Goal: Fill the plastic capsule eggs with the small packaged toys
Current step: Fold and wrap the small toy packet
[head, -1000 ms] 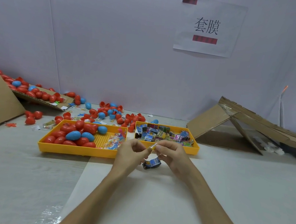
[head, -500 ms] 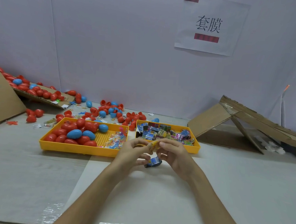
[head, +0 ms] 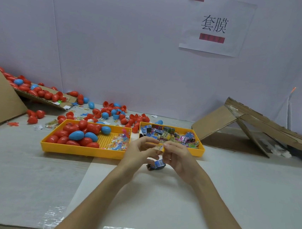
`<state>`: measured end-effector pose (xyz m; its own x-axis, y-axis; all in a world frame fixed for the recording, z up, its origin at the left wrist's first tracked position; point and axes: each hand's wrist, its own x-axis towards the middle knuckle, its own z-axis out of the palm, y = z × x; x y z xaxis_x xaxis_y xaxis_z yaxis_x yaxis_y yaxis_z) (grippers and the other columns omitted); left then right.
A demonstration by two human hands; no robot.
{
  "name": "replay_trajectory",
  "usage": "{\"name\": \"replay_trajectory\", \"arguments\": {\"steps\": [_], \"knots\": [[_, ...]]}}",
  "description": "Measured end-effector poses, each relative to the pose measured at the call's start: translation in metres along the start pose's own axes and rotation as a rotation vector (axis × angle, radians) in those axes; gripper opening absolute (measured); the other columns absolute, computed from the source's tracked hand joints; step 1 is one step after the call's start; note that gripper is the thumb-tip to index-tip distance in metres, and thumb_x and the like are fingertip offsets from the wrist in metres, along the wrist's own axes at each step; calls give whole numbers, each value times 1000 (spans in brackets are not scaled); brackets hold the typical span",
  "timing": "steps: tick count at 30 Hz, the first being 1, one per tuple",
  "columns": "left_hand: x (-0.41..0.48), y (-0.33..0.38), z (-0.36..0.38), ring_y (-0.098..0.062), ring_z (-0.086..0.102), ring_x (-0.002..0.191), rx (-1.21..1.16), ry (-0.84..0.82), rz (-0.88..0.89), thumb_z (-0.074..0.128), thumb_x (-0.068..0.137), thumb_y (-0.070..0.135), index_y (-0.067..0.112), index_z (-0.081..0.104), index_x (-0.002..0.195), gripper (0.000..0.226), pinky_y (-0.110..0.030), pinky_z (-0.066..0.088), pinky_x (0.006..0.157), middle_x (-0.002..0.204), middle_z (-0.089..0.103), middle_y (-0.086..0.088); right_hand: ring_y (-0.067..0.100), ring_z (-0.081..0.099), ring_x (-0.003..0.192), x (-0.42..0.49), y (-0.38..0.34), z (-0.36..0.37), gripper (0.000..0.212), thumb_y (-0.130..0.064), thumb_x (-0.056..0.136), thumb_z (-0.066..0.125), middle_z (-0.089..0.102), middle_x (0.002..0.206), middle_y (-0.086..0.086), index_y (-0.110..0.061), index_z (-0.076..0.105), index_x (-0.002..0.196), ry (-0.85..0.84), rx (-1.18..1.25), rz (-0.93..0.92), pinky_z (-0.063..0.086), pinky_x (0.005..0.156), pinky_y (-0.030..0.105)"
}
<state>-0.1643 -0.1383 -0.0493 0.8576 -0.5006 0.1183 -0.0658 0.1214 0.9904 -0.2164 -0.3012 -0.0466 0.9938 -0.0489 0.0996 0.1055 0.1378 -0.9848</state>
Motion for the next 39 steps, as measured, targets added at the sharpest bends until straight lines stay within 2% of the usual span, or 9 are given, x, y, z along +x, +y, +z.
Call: {"name": "replay_trajectory", "arguments": {"steps": [3, 6, 9, 18, 25, 28, 31, 34, 39], "knots": [[0, -2, 3, -8, 71, 73, 114, 41, 116, 72, 92, 14, 28, 68, 99, 15, -20, 56, 62, 88, 74, 7, 27, 46, 82, 1, -1, -2, 22, -26, 86, 70, 53, 91, 19, -6, 72, 94, 36, 3, 19, 38, 68, 30], [0, -3, 3, -6, 69, 70, 152, 41, 161, 66, 94, 6, 30, 67, 98, 24, -19, 56, 61, 88, 73, 10, 18, 44, 74, 0, 0, -3, 31, -26, 89, 70, 49, 84, 14, -2, 71, 108, 0, 1, 40, 35, 67, 30], [0, -4, 2, -7, 69, 69, 213, 14, 184, 62, 94, 3, 33, 65, 100, 30, -20, 55, 60, 94, 71, 7, 12, 44, 63, -1, -1, -3, 23, -22, 87, 70, 52, 74, 2, -8, 76, 104, -4, 2, 51, 37, 65, 29], [-1, 1, -3, -15, 70, 73, 171, 149, 293, 73, 92, 20, 31, 64, 101, 16, -22, 56, 60, 90, 70, 9, 12, 53, 67, -1, -3, -10, 28, -25, 77, 73, 68, 89, 2, -19, 80, 103, 111, 124, 51, 48, 65, 25], [16, 19, -40, -3, 62, 87, 617, 248, 278, 65, 97, 15, 30, 66, 93, 16, -13, 48, 65, 94, 66, 13, 13, 61, 63, 3, -3, -15, 21, -23, 77, 72, 74, 96, 2, -17, 82, 95, 134, 243, 32, 52, 64, 25], [25, 31, -79, -16, 61, 106, 997, 371, 216, 70, 93, 20, 27, 70, 109, 18, -38, 55, 90, 114, 68, 3, 14, 69, 72, 2, -4, -15, 21, -26, 75, 76, 75, 99, -1, -22, 82, 94, 138, 213, 43, 52, 69, 26], [34, 43, -120, -25, 51, 123, 1461, 456, -6, 74, 89, 26, 29, 60, 130, 43, -49, 43, 103, 129, 62, -4, 15, 70, 75, 2, -5, -15, 25, -27, 79, 68, 75, 102, -1, -22, 82, 99, 146, 223, 45, 52, 68, 25], [41, 47, -147, -21, 55, 112, 1524, 417, -146, 74, 89, 30, 28, 59, 131, 44, -45, 41, 100, 117, 63, -1, 15, 70, 75, 2, -4, -15, 28, -26, 80, 67, 75, 102, 1, -19, 80, 104, 156, 224, 40, 52, 66, 25], [45, 34, -160, -23, 59, 113, 1528, 457, -40, 68, 94, 38, 31, 60, 126, 34, -46, 39, 101, 113, 70, 0, 16, 70, 74, 2, -3, -15, 33, -26, 81, 70, 75, 102, 2, -16, 75, 113, 167, 193, 42, 51, 67, 25]]}}
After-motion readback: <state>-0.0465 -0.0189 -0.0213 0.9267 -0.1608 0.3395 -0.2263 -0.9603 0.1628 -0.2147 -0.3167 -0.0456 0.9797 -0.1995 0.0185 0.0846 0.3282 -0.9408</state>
